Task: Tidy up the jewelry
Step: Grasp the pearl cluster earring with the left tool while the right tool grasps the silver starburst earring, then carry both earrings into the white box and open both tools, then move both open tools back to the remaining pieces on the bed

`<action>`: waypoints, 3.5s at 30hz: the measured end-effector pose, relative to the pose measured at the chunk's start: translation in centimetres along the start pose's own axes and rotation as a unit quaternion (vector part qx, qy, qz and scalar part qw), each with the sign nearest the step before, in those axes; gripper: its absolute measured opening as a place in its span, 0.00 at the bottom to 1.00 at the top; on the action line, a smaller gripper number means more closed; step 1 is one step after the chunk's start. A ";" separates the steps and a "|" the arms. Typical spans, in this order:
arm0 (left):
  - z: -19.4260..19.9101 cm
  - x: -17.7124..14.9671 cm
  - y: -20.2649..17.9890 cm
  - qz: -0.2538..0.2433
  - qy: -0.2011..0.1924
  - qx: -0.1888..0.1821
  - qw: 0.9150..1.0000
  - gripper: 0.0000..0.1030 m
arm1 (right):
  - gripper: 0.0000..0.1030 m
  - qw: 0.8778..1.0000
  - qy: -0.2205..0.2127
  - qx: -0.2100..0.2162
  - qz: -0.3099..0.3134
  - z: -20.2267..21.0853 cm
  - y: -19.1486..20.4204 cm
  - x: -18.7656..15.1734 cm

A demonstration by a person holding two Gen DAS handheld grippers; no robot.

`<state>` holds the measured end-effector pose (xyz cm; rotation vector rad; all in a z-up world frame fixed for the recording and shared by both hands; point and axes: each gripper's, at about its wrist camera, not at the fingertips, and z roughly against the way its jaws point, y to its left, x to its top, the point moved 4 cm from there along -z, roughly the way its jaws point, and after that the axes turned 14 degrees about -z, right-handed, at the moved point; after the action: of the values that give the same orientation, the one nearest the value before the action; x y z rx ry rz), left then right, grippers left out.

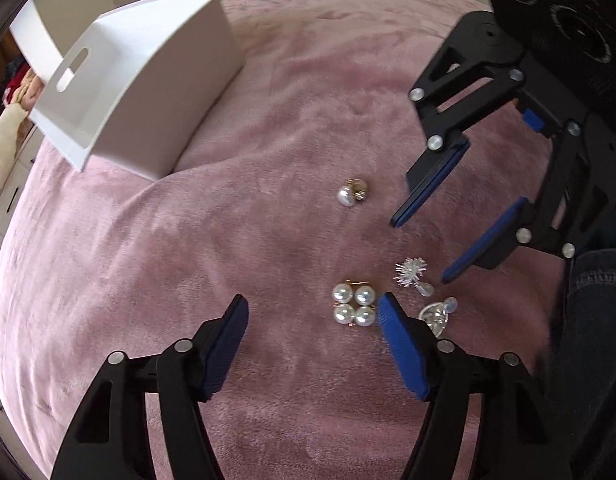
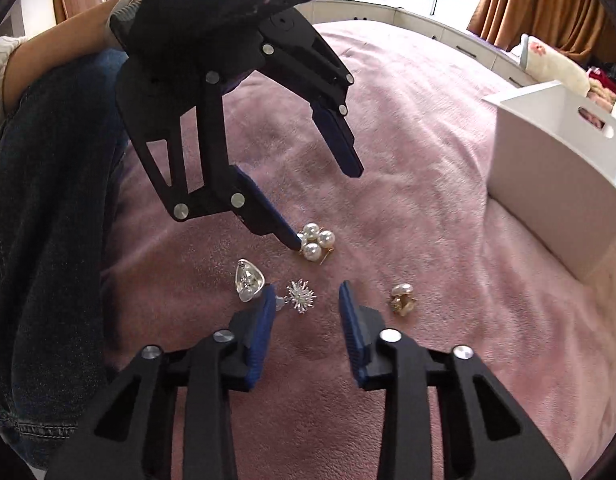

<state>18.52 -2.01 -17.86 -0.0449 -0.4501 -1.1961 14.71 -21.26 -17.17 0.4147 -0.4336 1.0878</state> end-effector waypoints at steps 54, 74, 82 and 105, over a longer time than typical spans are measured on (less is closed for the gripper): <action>13.4 2.9 8.8 0.180 -0.156 0.155 0.959 0.27 | 0.08 0.963 -0.223 -0.084 -0.124 12.4 -7.7 8.5; 5.4 9.1 15.9 0.220 -0.177 0.147 0.948 0.27 | 0.08 0.930 -0.243 -0.201 -0.190 10.6 -17.5 10.5; 5.0 8.5 17.1 0.239 -0.192 0.174 0.936 0.32 | 0.11 0.924 -0.246 -0.200 -0.214 10.0 -18.5 10.7; 6.0 1.3 7.5 0.142 -0.074 0.187 0.969 0.90 | 0.90 0.938 -0.247 -0.186 -0.154 12.5 -10.5 8.0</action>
<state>23.85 1.30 -10.46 0.1230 -0.7687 -0.8150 25.78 -26.03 -3.54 0.3991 -0.9699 0.5682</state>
